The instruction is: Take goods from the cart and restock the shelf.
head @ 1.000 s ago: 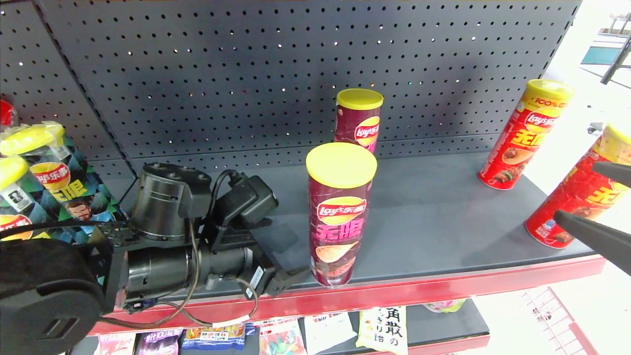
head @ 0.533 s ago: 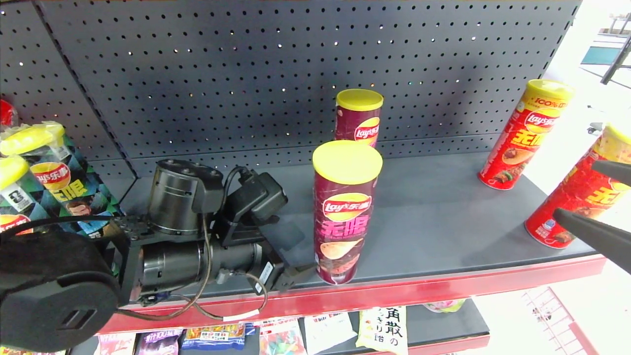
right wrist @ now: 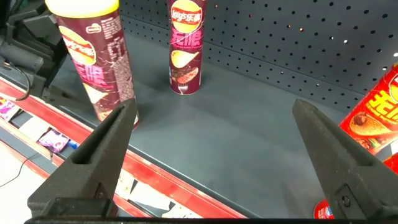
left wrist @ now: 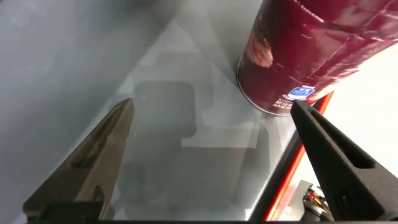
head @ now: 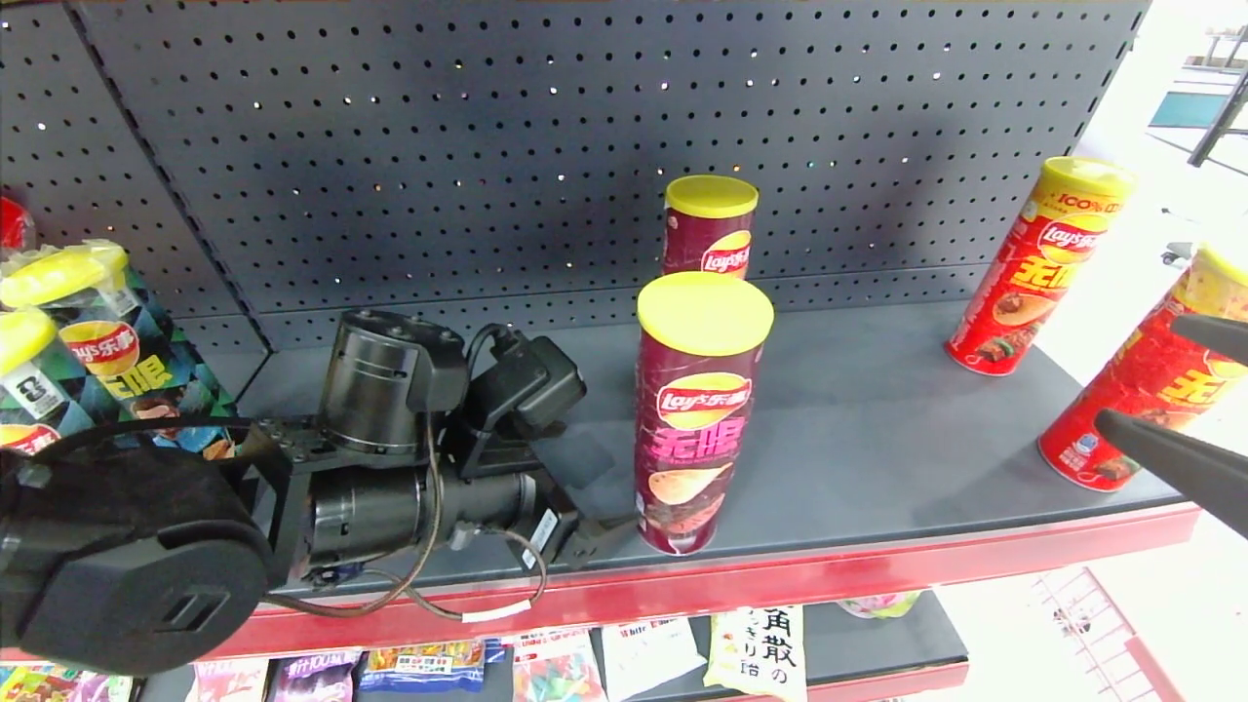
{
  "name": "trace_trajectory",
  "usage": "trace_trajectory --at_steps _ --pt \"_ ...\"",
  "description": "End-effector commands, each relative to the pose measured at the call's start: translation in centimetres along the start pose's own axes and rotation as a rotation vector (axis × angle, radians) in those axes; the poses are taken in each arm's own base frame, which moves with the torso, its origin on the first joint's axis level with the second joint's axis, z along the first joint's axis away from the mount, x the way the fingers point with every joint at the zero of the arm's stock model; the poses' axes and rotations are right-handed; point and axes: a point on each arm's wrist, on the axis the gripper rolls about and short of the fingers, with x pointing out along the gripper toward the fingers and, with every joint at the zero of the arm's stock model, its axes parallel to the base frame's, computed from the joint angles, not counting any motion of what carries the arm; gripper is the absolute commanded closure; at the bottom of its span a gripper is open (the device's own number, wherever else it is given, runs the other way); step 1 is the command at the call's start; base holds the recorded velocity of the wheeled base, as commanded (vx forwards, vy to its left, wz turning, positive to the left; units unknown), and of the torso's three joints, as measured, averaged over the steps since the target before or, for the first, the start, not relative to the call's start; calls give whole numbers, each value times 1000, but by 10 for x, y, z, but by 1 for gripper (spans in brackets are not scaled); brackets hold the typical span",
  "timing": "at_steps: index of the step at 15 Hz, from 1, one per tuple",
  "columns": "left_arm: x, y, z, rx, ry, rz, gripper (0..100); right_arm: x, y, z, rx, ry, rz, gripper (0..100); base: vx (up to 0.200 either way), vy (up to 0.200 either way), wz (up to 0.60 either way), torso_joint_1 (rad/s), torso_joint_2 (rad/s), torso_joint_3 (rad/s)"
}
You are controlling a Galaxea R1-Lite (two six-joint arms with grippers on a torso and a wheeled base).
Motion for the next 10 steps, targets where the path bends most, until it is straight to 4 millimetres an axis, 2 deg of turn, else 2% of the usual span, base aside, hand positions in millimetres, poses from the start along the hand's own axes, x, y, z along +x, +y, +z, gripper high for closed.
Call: trace_trajectory --at_steps 1,10 --pt "4 -1 1 3 0 -7 0 1 0 0 0 3 1 0 0 0 0 0 0 0" --pt "13 -2 7 10 -10 -13 0 -1 -1 1 -1 -3 -7 0 0 0 0 0 0 0"
